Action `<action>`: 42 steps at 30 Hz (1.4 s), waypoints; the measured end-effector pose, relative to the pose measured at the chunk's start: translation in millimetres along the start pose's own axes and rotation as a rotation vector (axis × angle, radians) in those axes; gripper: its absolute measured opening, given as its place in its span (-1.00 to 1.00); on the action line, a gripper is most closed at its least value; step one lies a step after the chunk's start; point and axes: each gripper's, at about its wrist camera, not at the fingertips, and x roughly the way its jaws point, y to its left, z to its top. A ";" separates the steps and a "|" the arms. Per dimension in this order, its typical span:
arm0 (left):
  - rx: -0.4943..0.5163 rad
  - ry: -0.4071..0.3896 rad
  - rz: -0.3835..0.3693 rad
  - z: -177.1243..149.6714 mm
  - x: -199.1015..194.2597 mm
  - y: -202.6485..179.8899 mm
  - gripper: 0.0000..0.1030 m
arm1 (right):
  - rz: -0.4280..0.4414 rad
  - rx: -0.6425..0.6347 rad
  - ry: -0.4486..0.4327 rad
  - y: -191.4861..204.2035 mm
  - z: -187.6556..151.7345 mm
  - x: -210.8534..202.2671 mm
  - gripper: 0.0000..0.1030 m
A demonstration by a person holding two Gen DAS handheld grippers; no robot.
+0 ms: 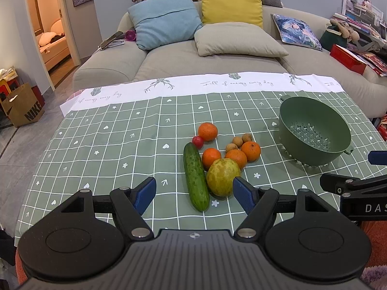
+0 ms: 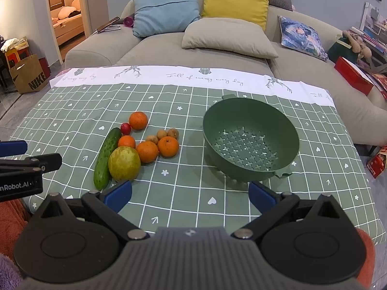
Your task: Organize fruits
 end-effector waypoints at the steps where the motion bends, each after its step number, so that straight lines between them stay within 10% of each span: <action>1: 0.000 0.000 0.000 0.0 0.0 0.0 0.64 | -0.001 0.000 0.001 0.1 0.0 0.3 0.91; 42: 0.002 0.004 0.001 -0.9 0.6 -0.9 0.64 | -0.002 0.011 0.018 -0.4 -1.9 6.0 0.91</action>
